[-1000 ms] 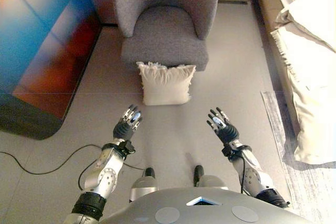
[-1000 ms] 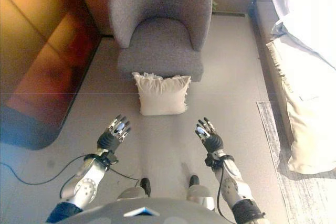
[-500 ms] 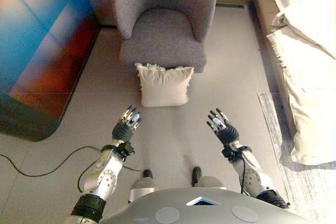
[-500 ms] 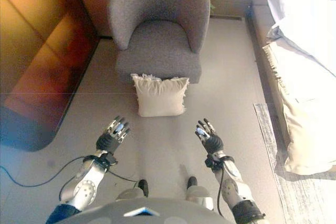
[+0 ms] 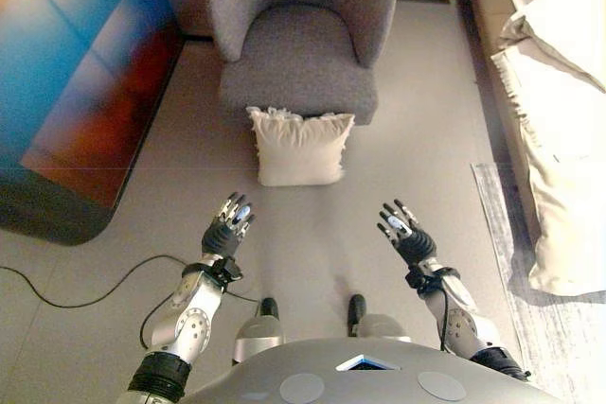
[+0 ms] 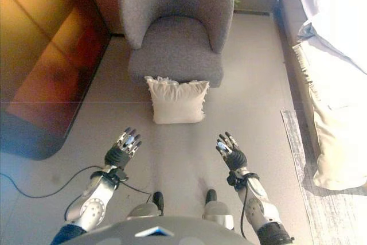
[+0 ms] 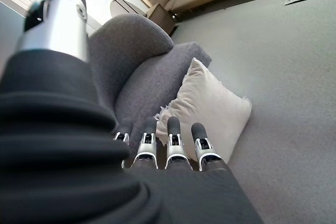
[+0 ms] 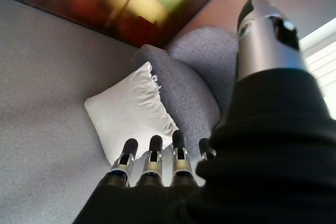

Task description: Pick up the cushion and take it to the sofa

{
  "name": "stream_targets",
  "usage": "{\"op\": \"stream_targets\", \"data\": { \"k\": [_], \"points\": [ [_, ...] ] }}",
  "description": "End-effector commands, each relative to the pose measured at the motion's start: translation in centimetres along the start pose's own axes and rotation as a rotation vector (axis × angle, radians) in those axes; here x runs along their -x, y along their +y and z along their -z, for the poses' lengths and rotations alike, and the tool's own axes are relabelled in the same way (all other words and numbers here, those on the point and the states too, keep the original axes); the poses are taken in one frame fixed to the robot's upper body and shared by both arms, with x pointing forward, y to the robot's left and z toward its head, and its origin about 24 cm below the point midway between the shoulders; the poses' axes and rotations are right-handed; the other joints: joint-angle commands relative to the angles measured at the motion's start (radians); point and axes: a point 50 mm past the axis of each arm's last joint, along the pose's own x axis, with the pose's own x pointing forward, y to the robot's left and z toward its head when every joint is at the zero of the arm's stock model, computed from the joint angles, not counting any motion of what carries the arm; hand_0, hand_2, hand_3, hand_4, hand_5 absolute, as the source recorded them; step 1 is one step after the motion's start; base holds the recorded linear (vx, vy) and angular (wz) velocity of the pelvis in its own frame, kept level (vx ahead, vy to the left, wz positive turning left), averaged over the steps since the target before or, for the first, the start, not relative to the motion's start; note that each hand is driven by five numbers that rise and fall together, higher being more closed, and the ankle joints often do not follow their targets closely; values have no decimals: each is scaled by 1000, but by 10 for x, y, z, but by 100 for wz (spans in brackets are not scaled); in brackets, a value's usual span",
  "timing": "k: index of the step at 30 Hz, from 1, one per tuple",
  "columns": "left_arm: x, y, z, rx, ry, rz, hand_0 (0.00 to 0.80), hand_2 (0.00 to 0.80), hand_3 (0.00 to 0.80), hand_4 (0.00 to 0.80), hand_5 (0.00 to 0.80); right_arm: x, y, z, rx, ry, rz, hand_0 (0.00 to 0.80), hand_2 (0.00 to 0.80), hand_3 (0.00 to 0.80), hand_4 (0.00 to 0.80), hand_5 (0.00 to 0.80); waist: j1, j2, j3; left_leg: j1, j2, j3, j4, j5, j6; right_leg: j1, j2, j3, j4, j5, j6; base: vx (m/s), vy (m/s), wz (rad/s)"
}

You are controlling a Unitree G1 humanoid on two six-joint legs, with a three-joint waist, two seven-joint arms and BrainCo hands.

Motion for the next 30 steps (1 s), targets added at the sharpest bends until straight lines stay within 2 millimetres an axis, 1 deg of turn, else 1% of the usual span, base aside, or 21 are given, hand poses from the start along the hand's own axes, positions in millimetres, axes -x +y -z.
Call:
{"op": "stream_targets", "data": {
  "k": [1,2,3,4,5,6,7,8,9,11,12,14,16,18,19,22,24,25,26,28,30],
  "points": [
    [-10,-9,-33,-35,-139,56,0,0,0,0,0,-11,21,-26,-59,-151,-66,0,0,0,0,0,-11,-36,16,-91,-31,14,214,-122,73,-62,-67,10,286,-62,56,-33,158,6],
    [-11,-10,-34,-46,-138,64,0,0,0,0,0,-12,23,-26,-63,-162,-65,0,0,0,0,0,-10,-34,22,-100,-38,10,223,-128,87,-77,-72,18,340,-55,56,-27,189,9],
    [-12,-9,-34,-68,-130,70,0,0,0,0,0,-11,23,-25,-64,-174,-58,0,0,0,0,0,-10,-29,28,-108,-51,3,227,-134,105,-105,-75,28,423,-32,56,-20,203,14],
    [-14,-8,-34,-84,-121,69,0,0,0,0,0,-11,24,-25,-66,-179,-52,0,0,0,0,0,-14,-23,31,-109,-58,0,226,-137,117,-140,-76,37,504,-7,56,-16,240,22],
    [-16,-7,-34,-98,-113,70,0,0,0,0,0,-10,24,-24,-72,-184,-51,0,0,0,0,0,-22,-14,40,-103,-65,-6,227,-144,129,-195,-78,57,626,23,54,-11,255,23],
    [-18,-8,-36,-101,-113,80,0,0,0,0,0,-7,24,-22,-73,-184,-48,0,0,0,0,0,-31,7,48,-100,-57,-15,228,-145,133,-253,-71,70,743,57,45,2,240,36],
    [-18,-8,-37,-100,-114,85,0,0,0,0,0,-6,23,-20,-71,-180,-43,0,0,0,0,0,-35,14,52,-98,-57,-17,233,-147,133,-285,-74,78,799,66,41,41,205,61],
    [-19,-8,-38,-95,-113,85,0,0,0,0,0,-4,20,-18,-70,-172,-34,0,0,0,0,0,-40,20,57,-90,-57,-19,240,-152,131,-313,-78,81,832,74,37,97,145,67],
    [-19,-6,-39,-84,-113,76,0,0,0,0,0,-2,17,-15,-71,-159,-32,0,0,0,0,0,-44,23,58,-78,-60,-20,243,-158,128,-328,-85,79,829,86,39,136,103,51],
    [-17,-4,-39,-73,-109,59,0,0,0,0,0,0,15,-12,-69,-146,-33,0,0,0,0,0,-52,15,55,-56,-73,-21,249,-176,127,-338,-81,77,757,109,45,172,0,12],
    [-16,-3,-39,-71,-105,53,0,0,0,0,0,1,14,-11,-70,-145,-34,0,0,0,0,0,-56,2,52,-49,-85,-21,255,-189,125,-338,-82,76,676,123,49,227,-104,2],
    [-16,-3,-38,-78,-100,50,0,0,0,0,0,0,14,-13,-80,-156,-36,0,0,0,0,0,-69,-28,56,-29,-113,-30,265,-221,117,-333,-96,64,474,151,63,283,-170,-2],
    [-17,-6,-38,-92,-102,63,0,0,0,0,0,-6,14,-19,-92,-175,-44,0,0,0,0,0,-82,-57,61,-10,-140,-49,275,-262,111,-329,-108,59,240,161,81,329,-177,11],
    [-17,-10,-37,-105,-96,82,0,0,0,0,0,-9,14,-25,-95,-181,-38,0,0,0,0,0,-92,-62,60,16,-151,-65,274,-286,109,-331,-107,44,91,193,98,375,-105,17],
    [-17,-11,-36,-106,-89,90,0,0,0,0,0,-9,13,-26,-97,-180,-29,0,0,0,0,0,-96,-59,60,37,-151,-73,275,-300,109,-337,-105,30,35,213,102,427,-83,13],
    [-13,-11,-29,-103,-59,106,0,0,0,0,0,-7,11,-23,-111,-173,0,0,0,0,0,0,-102,-59,54,88,-153,-94,279,-336,116,-366,-110,1,3,247,103,454,-91,45],
    [-11,-10,-22,-96,-44,103,0,0,0,0,0,-5,8,-18,-116,-166,11,0,0,0,0,0,-109,-59,46,110,-154,-101,290,-362,125,-360,-105,-3,37,240,97,461,-117,42],
    [-10,-10,-18,-86,-38,94,0,0,0,0,0,-4,6,-16,-114,-160,19,0,0,0,0,0,-116,-54,37,121,-149,-103,295,-360,123,-361,-99,-1,49,236,92,434,-129,39],
    [-9,-10,-17,-79,-34,88,0,0,0,0,0,-3,6,-15,-108,-155,24,0,0,0,0,0,-121,-48,32,128,-142,-104,299,-351,119,-362,-93,1,56,232,89,454,-149,34],
    [-7,-7,-14,-61,-26,67,0,0,0,0,0,0,4,-12,-92,-134,28,0,0,0,0,0,-131,-35,15,153,-116,-95,311,-319,101,-358,-80,8,81,219,81,401,-156,32],
    [-2,0,-12,-38,-15,28,0,0,0,0,0,2,4,-10,-63,-108,20,0,0,0,0,0,-138,-15,-8,183,-63,-74,325,-210,64,-348,-45,18,142,188,62,353,-176,-9]
  ]
}}
